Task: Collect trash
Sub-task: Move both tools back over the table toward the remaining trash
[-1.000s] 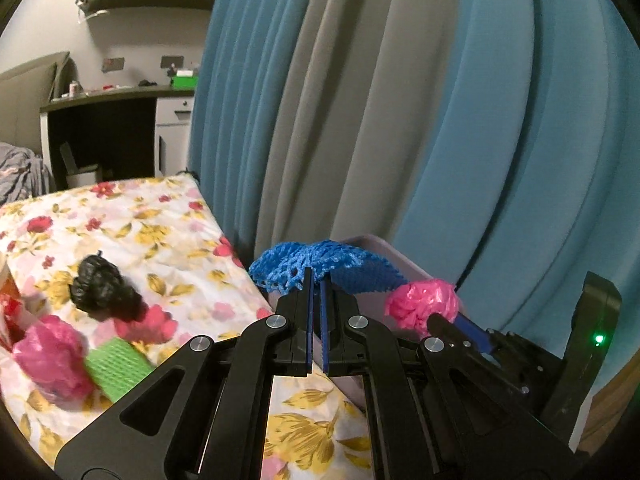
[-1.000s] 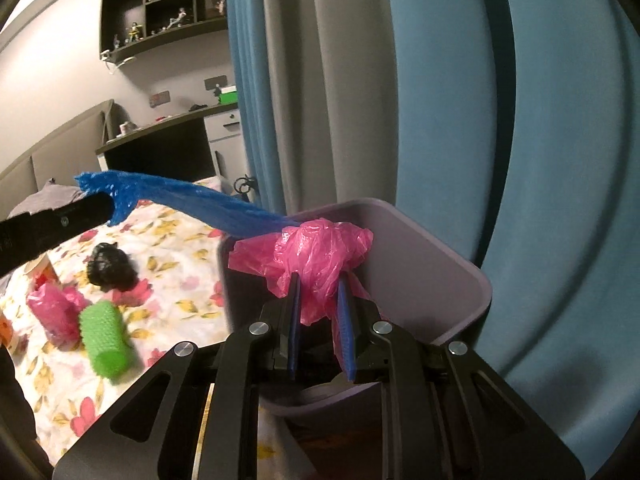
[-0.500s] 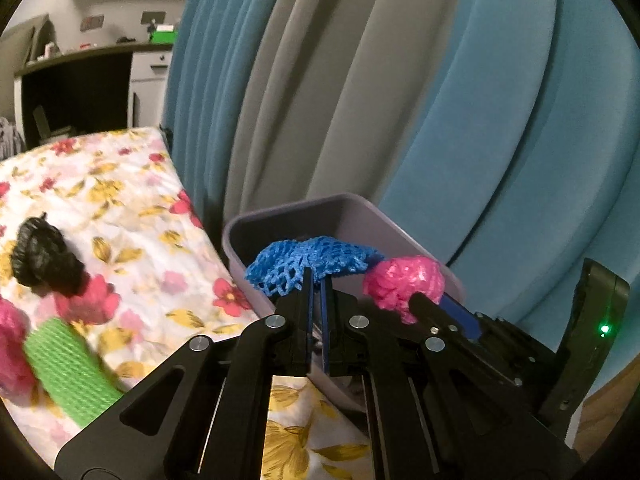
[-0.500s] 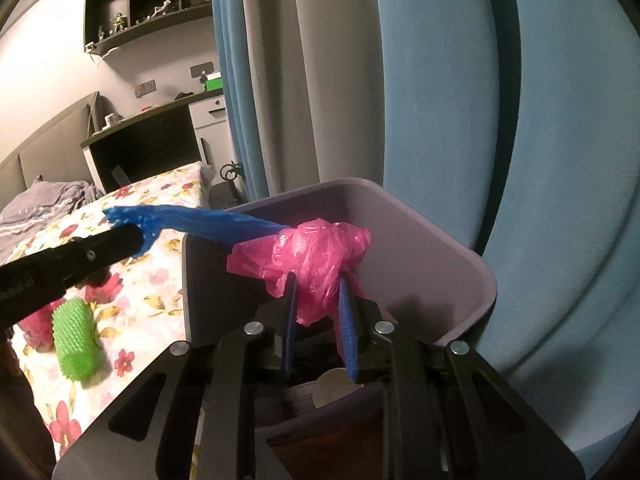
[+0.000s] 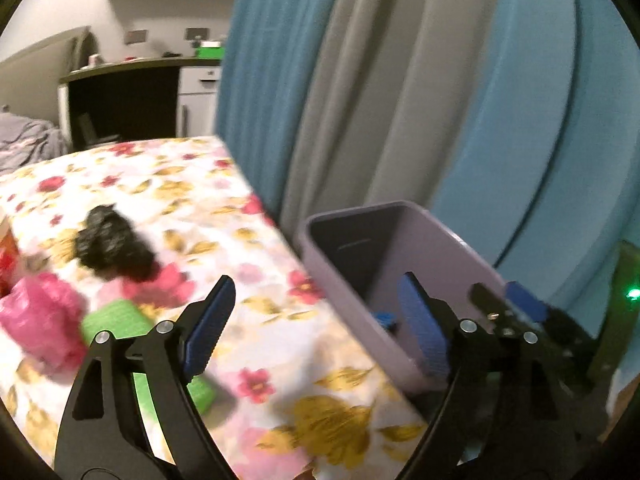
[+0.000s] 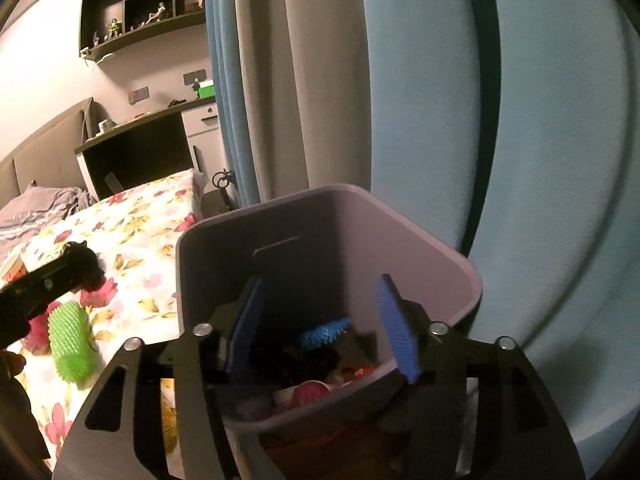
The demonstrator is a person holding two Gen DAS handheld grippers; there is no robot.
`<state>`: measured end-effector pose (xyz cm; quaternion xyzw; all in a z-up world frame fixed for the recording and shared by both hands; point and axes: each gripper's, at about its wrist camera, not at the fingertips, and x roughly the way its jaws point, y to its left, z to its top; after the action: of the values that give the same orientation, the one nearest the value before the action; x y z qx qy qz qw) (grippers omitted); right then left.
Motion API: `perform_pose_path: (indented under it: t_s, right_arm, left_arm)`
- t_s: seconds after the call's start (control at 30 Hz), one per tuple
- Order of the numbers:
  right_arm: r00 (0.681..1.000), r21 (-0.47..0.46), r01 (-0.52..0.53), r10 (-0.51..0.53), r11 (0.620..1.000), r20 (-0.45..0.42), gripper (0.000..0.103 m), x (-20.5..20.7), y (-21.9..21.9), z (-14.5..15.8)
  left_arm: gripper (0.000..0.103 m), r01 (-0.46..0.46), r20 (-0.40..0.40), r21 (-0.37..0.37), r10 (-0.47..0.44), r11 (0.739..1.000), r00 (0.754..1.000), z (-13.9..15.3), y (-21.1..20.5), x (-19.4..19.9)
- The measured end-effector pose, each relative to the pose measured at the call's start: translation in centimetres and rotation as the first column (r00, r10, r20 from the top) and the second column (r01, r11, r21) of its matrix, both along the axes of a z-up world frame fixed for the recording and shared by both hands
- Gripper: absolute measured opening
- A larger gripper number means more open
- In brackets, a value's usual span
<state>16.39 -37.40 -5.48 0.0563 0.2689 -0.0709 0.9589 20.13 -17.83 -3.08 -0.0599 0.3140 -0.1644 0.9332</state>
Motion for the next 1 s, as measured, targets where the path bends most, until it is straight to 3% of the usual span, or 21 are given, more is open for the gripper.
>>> perform_pose_path:
  t_s: [0.13, 0.3, 0.6, 1.0]
  right_arm:
    - [1.000, -0.003, -0.005, 0.005, 1.000, 0.019, 0.075, -0.8, 0.9, 0.5]
    - [0.998, 0.002, -0.028, 0.028, 1.000, 0.051, 0.081, -2.2, 2.5, 1.5]
    - [0.994, 0.032, -0.099, 0.097, 0.995, 0.051, 0.083, -4.0, 6.4, 1.9]
    - [0.970, -0.001, -0.244, 0.244, 0.970, 0.000, 0.083, -4.2, 13.3, 0.5]
  left_arm:
    - [0.083, -0.065, -0.011, 0.020, 0.065, 0.998, 0.998, 0.0, 1.7, -0.5]
    - [0.084, -0.129, -0.002, 0.061, 0.129, 0.990, 0.992, 0.1, 4.1, -1.9]
    - [0.084, -0.269, 0.036, 0.120, 0.266, 0.956, 0.963, 0.1, 9.4, -4.7]
    - [0.084, -0.408, 0.040, 0.130, 0.406, 0.904, 0.913, -1.0, 17.6, -7.6]
